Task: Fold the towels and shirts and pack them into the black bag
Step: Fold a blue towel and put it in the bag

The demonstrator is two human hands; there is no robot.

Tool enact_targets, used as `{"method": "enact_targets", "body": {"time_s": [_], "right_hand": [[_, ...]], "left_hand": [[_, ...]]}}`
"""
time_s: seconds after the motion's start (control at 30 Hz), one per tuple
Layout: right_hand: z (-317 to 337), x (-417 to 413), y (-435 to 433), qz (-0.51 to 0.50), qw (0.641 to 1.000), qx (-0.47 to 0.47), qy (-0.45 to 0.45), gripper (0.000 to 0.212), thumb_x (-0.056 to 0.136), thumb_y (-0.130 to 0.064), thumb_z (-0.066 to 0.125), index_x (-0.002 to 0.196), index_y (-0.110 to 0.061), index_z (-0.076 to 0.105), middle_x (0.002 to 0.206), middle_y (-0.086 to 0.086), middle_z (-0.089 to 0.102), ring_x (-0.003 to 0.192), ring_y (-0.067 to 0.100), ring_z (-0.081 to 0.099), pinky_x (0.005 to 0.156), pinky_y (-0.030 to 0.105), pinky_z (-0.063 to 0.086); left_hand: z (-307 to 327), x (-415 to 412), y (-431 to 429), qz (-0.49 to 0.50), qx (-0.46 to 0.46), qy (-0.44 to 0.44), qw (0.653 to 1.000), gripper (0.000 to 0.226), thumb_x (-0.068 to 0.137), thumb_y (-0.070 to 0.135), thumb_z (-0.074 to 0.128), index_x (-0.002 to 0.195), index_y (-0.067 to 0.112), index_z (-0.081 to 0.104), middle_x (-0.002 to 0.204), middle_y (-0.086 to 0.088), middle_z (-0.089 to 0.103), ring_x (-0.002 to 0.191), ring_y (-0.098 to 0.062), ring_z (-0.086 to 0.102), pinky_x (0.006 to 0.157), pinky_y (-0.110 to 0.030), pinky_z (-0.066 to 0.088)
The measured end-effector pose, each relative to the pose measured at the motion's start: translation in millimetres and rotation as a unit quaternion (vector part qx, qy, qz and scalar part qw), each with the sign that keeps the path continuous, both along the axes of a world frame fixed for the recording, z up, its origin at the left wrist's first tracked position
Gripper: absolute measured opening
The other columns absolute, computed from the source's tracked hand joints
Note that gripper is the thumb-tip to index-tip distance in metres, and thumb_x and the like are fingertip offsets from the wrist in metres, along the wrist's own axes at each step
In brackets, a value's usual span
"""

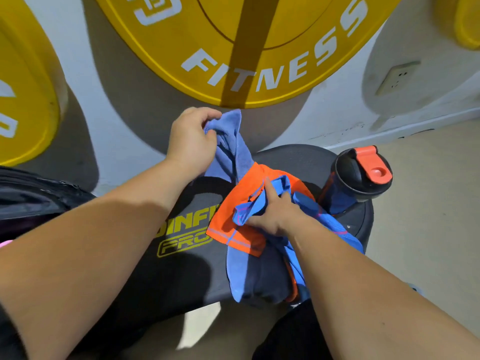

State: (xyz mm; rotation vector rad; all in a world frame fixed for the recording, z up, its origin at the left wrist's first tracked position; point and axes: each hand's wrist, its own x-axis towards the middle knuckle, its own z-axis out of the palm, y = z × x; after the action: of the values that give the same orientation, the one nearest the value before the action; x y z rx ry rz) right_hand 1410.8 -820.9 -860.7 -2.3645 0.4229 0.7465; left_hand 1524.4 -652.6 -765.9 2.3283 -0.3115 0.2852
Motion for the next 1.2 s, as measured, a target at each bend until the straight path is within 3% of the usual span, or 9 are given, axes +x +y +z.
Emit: {"method": "enact_targets", "body": {"time_s": [0.1,0.3,0.43,0.6,0.7,0.83,0.97,1.1,1.2], "right_hand": [[-1,0,-4,0.030,0.998,-0.021,0.045,0.094,0.093,-0.053,0.052,0.155,-0.035,-0.017,0.161,0.004,-0.030,0.153,0.035,0.002,0.121,0.050,0.016],[-4,11,-10,0.064,0.993,-0.085,-0.041,0.059,0.105,-0.024,0.035,0.157,-0.010,0.013,0.164,0.008,-0.019,0.153,0.029,-0.002,0.117,0.049,0.026],[-3,13,-7,0.019,0.993,-0.094,-0.063,0.064,0.103,-0.017,0.038,0.157,-0.006,0.006,0.164,0.013,-0.017,0.153,0.035,0.000,0.117,0.047,0.027],[2,8,-5,-0.020,0.999,-0.042,-0.025,0.091,0.091,-0.021,0.052,0.157,-0.035,-0.010,0.165,0.009,0.004,0.139,0.043,0.036,0.109,0.049,0.039],[27,7,5,0.016,0.992,-0.053,-0.113,0.067,0.091,-0.023,0.053,0.153,-0.028,0.029,0.149,0.013,0.044,0.130,0.036,0.048,0.103,0.041,0.044],[91,-6,42,-0.006,0.936,0.202,-0.287,0.027,0.091,-0.028,0.066,0.115,-0.016,0.072,0.112,0.003,0.073,0.102,0.015,0.066,0.092,0.031,0.051],[113,-20,67,-0.007,0.925,0.238,-0.295,0.027,0.083,-0.036,0.074,0.104,-0.018,0.073,0.090,-0.005,0.075,0.083,0.008,0.068,0.078,0.034,0.056],[110,-39,74,-0.017,0.932,0.196,-0.305,0.026,0.084,-0.027,0.074,0.069,-0.011,0.060,0.062,0.003,0.059,0.058,0.010,0.046,0.059,0.033,0.043],[115,-49,80,-0.035,0.911,0.268,-0.312,0.024,0.088,-0.027,0.066,0.074,-0.010,0.056,0.064,-0.001,0.054,0.062,0.012,0.047,0.063,0.036,0.044]], "left_hand": [[18,-3,2,0.026,-0.029,-0.055,0.998,0.031,0.084,0.001,0.054,0.101,0.018,0.073,0.106,-0.001,0.064,0.097,-0.012,0.060,0.085,-0.017,0.044],[61,-3,21,0.044,-0.018,-0.163,0.986,0.031,0.082,0.001,0.050,0.097,0.014,0.073,0.103,-0.006,0.061,0.090,-0.003,0.052,0.081,-0.008,0.039],[105,2,42,0.087,0.000,-0.225,0.971,0.030,0.083,0.010,0.050,0.101,0.017,0.072,0.107,-0.007,0.063,0.097,-0.006,0.056,0.086,-0.014,0.044],[118,-19,50,-0.036,0.151,-0.113,0.981,0.026,0.082,0.008,0.057,0.094,0.023,0.075,0.096,0.003,0.066,0.092,-0.012,0.060,0.080,-0.018,0.043],[110,-43,59,-0.074,0.119,0.031,0.990,0.026,0.083,0.002,0.061,0.090,0.023,0.074,0.082,0.003,0.068,0.066,-0.001,0.058,0.060,-0.009,0.042],[100,-66,69,-0.078,0.078,0.097,0.989,0.027,0.082,0.004,0.065,0.090,0.028,0.071,0.077,0.004,0.068,0.062,-0.007,0.054,0.060,-0.022,0.045],[111,-92,74,-0.066,-0.019,0.111,0.991,0.019,0.083,0.006,0.066,0.082,0.023,0.074,0.076,-0.001,0.072,0.067,-0.011,0.060,0.065,-0.031,0.050],[141,-110,80,-0.021,-0.141,0.092,0.986,0.016,0.086,0.005,0.066,0.085,0.018,0.074,0.075,0.002,0.070,0.066,-0.009,0.062,0.059,-0.025,0.051],[156,-114,95,0.031,-0.117,0.085,0.989,0.017,0.082,0.003,0.062,0.085,0.015,0.073,0.072,0.000,0.068,0.062,-0.008,0.060,0.055,-0.025,0.049]]}}
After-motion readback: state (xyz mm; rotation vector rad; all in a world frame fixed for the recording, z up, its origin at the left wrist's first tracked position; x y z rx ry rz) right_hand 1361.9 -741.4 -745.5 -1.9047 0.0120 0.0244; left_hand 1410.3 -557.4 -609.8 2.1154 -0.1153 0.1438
